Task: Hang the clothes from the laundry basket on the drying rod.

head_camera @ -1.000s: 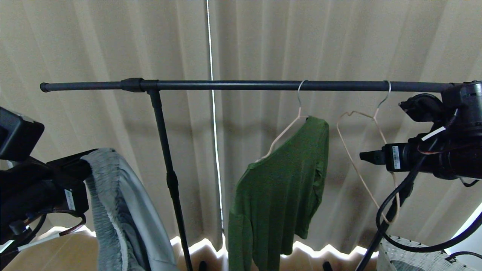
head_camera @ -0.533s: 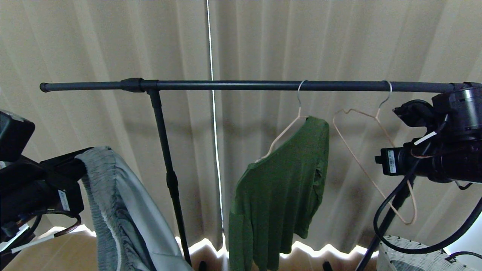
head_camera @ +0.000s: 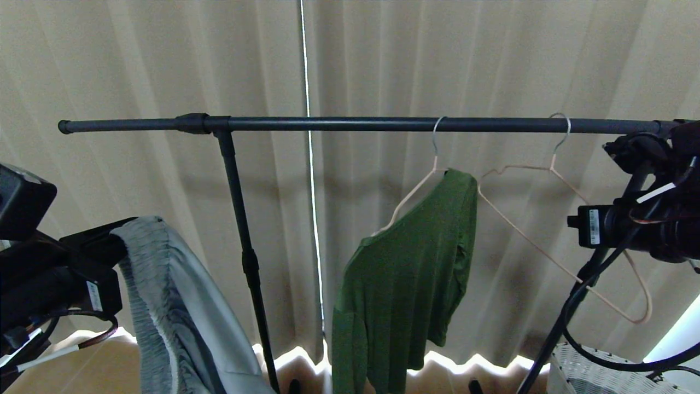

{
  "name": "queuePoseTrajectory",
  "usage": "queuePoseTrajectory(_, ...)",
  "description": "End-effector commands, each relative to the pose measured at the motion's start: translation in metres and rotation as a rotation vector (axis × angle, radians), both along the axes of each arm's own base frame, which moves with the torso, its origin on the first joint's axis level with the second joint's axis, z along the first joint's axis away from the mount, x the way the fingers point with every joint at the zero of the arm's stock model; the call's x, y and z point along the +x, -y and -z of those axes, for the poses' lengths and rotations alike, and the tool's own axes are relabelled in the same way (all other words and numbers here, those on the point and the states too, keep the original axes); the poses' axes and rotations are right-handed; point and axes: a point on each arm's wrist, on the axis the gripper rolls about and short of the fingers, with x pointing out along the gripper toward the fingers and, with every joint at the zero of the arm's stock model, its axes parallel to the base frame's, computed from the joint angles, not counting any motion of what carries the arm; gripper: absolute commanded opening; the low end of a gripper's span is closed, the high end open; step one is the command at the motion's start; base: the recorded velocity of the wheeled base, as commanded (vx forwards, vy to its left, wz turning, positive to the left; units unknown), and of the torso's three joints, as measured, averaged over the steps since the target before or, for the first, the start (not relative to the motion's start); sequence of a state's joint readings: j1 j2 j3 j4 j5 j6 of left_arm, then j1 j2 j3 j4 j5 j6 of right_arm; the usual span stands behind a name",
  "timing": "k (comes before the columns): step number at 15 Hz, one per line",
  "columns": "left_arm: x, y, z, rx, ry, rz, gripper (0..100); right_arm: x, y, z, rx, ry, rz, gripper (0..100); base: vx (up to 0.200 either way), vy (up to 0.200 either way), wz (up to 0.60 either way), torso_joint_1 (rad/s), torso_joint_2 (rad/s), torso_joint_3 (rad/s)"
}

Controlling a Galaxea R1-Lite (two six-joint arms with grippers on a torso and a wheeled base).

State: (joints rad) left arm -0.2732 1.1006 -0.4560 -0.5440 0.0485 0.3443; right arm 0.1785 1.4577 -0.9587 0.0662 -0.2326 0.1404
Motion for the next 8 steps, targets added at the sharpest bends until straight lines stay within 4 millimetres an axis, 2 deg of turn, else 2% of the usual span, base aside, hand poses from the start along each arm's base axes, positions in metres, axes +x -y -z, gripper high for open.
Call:
queuePoseTrajectory(1, 0.0, 0.0, 0.001, 0.008, -0.002, 0.0, 0, -0.02, 0.006, -0.019, 0.011, 0.101, 0.005, 0, 0.0, 0.0, 0.0, 0.0, 0.0, 0.0)
queuePoseTrajectory(3, 0.0, 0.0, 0.0, 0.009, 0.0, 0.0, 0, -0.034, 0.009, -0.022, 0.019, 0.136, -0.001, 0, 0.0, 0.0, 0.0, 0.0, 0.0, 0.0)
queuePoseTrajectory(5, 0.0, 0.0, 0.001, 0.009, -0.002, 0.002, 0, -0.039, 0.009, -0.02, 0.016, 0.152, -0.009, 0, 0.0, 0.0, 0.0, 0.0, 0.0, 0.0)
queuePoseTrajectory(8, 0.001, -0.001, 0.0, 0.007, -0.002, -0.011, 0, -0.069, 0.012, -0.015, -0.007, 0.181, -0.041, 0, 0.0, 0.0, 0.0, 0.0, 0.0, 0.0)
